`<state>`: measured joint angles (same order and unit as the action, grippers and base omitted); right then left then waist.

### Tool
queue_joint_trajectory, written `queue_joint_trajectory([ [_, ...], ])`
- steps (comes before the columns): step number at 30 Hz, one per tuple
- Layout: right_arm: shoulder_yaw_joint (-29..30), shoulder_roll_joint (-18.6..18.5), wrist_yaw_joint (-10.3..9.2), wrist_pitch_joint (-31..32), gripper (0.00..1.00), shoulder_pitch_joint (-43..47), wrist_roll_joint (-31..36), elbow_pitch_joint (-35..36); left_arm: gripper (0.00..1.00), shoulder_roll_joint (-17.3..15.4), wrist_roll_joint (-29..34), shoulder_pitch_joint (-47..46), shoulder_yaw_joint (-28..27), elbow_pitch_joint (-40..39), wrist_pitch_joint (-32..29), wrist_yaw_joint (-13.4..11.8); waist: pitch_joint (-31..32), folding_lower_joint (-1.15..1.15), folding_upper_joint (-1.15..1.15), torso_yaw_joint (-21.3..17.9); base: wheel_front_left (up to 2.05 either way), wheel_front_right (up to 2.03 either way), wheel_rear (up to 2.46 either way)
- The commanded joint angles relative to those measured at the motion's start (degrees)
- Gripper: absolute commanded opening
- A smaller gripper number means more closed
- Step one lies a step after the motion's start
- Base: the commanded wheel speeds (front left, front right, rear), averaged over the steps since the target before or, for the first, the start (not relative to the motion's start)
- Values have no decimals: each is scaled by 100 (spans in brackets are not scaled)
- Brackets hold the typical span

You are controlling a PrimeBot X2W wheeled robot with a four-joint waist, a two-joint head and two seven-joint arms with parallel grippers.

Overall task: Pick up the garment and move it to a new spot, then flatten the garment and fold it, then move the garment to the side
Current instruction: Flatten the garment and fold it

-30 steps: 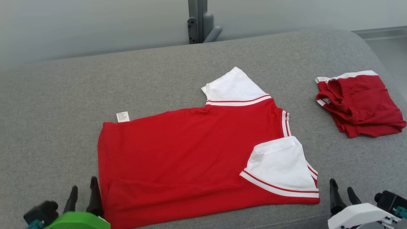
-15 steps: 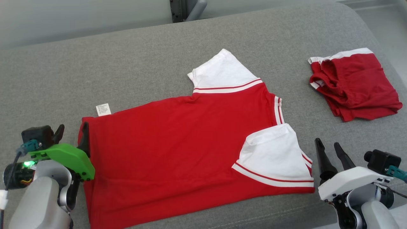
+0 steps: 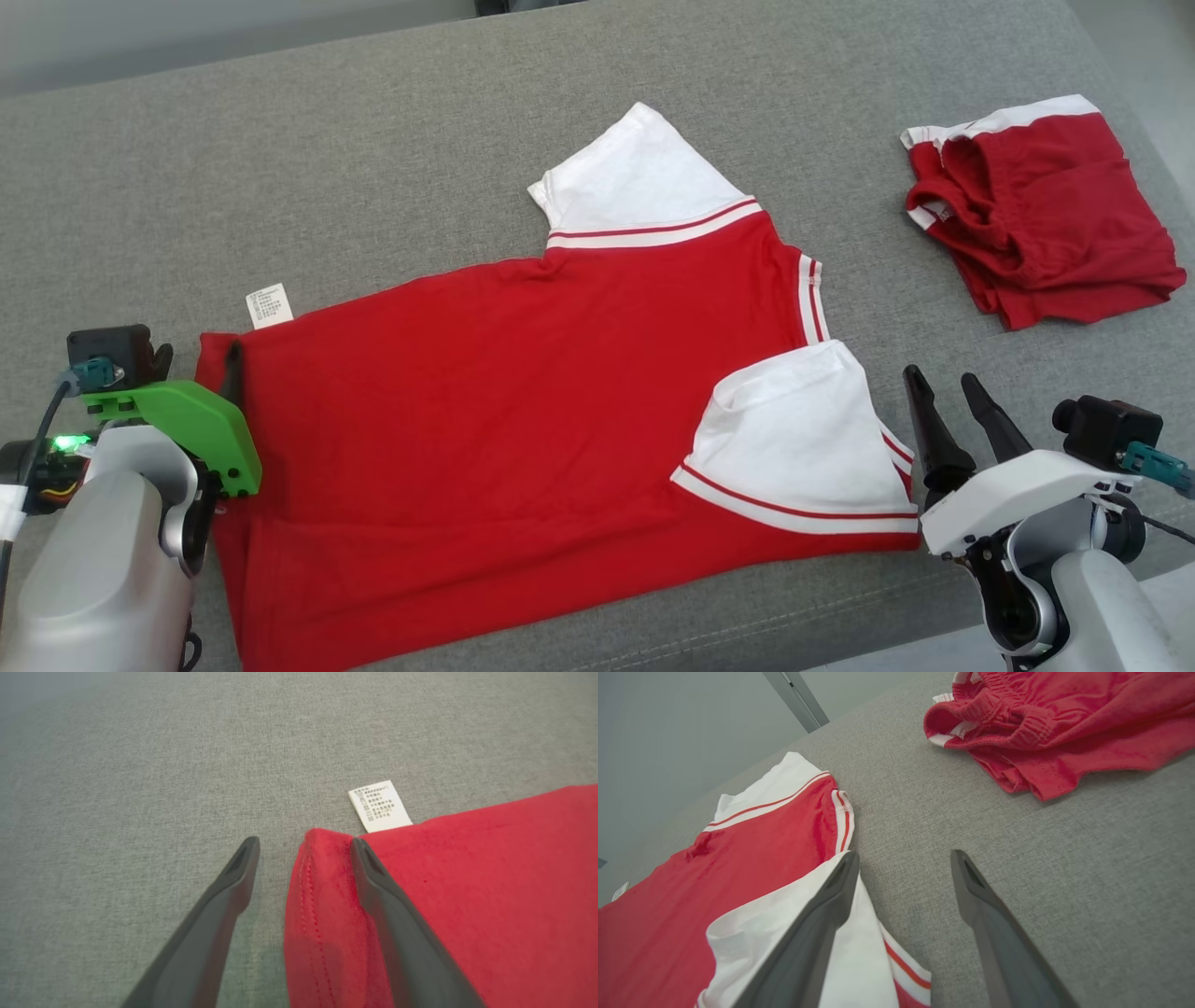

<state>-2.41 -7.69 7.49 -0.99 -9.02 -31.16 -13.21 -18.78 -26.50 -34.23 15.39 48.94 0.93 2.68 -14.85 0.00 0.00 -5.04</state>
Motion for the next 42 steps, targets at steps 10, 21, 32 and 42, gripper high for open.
queue_joint_trajectory([
  [10, -112, -146, -1, 99, 100, -190, -30, 75, 31, 84, 21, -314, 165, 465, 174, 144, -34, 0, 0, 12, 0, 0, 0],
  [21, -418, -559, -1, 669, 100, -1268, 304, 85, 0, 310, -62, -549, 256, 626, 572, 237, -145, 0, 0, 248, 0, 0, 0],
  [32, -721, -892, -1, 1593, 100, -3125, 549, -1086, 0, 852, 74, -613, 355, 146, 1333, -30, -539, 0, 0, 1052, 0, 0, 0],
  [42, -953, -932, -2, 1945, 100, -4691, 852, -2763, 0, 1361, 285, -765, 500, -470, 1433, -295, -1161, 0, 0, 1750, 0, 0, 0],
])
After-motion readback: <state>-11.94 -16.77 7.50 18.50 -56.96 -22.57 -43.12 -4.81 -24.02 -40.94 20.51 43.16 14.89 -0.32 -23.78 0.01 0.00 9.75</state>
